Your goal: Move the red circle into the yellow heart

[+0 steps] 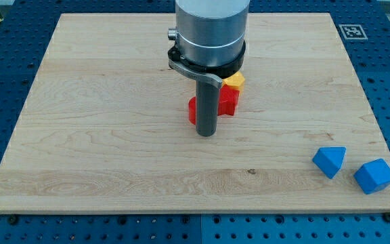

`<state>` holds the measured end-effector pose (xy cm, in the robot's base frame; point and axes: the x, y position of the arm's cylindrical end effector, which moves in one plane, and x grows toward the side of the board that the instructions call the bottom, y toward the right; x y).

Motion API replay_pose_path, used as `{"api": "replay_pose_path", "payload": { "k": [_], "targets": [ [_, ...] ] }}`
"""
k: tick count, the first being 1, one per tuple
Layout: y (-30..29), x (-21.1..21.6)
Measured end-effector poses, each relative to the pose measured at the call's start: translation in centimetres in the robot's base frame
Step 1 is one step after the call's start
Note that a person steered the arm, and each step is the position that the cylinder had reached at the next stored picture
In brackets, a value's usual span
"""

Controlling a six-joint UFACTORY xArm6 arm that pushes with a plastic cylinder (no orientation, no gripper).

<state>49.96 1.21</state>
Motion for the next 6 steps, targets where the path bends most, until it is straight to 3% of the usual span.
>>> {"api": "replay_pose_path", "payload": {
  "k": [5, 6],
  "targets": [
    [-0.8, 2.8],
    [-1.7, -1.2]
  ]
}}
